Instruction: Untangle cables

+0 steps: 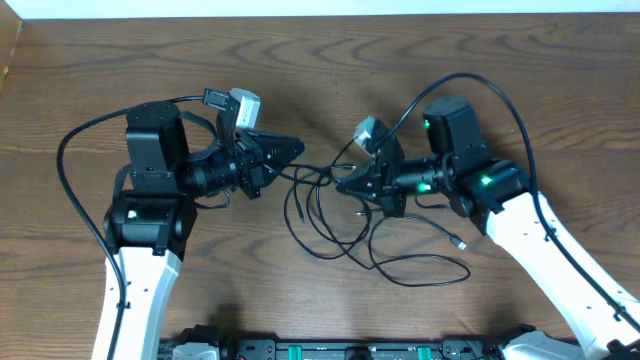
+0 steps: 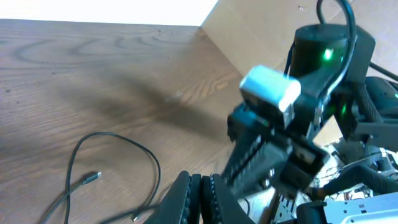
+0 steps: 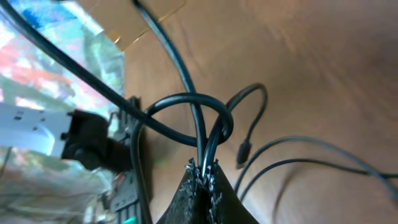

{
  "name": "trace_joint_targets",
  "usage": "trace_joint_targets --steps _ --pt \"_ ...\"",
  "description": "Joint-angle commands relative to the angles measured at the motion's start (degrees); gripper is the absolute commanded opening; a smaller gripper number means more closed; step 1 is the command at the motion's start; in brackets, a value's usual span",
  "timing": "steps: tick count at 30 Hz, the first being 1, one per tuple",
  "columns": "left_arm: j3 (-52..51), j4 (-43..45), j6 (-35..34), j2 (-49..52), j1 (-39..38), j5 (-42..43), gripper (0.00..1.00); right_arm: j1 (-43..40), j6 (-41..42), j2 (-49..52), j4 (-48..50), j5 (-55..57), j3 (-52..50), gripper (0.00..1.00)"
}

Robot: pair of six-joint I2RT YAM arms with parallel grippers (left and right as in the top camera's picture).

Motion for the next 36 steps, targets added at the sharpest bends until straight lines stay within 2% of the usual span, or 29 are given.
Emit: trace_joint_targets --steps 1,6,12,18,24,26,31,34,36 --pt "0.7 -1.5 3.3 0.3 0.2 -0.5 0.08 -4.3 1.8 -2.7 1.3 0.7 0.9 0.01" --pt "0.7 -8.1 5.4 1.2 0.2 -10.0 0.08 -12.9 8.7 -8.3 3.5 -1.0 1.2 0.01" --pt "0.7 -10.4 7.8 3.6 0.2 -10.8 0.08 -20.6 9.4 -13.5 4.5 -14.1 1.2 0.01" --pt "0.7 -10.5 7.8 7.0 0.2 -11.0 0.07 -27.5 12.1 -15.3 4.8 -6.8 1.2 0.01" --pt "0.7 -10.4 7.8 8.6 0.2 -11.9 0.08 -36.3 17.8 -15.4 5.3 -6.4 1.2 0.01" --pt "0.7 -10.5 7.8 8.9 0.2 -14.3 0.08 -38.5 22.8 -15.4 6.2 -10.4 1.2 0.01" --pt "0.7 -10.4 7.8 9.0 0.2 -15.8 0.08 -37.9 24.7 -15.3 18.2 -33.8 1.2 0.01" --pt "0.7 -10.2 6.3 9.1 0.2 -15.8 0.08 -34.9 26.0 -15.5 19.2 -33.9 1.2 0.01" --pt "0.7 -8.7 2.0 9.1 0.1 -15.2 0.08 -31.7 23.9 -15.4 19.1 -33.8 1.1 0.01"
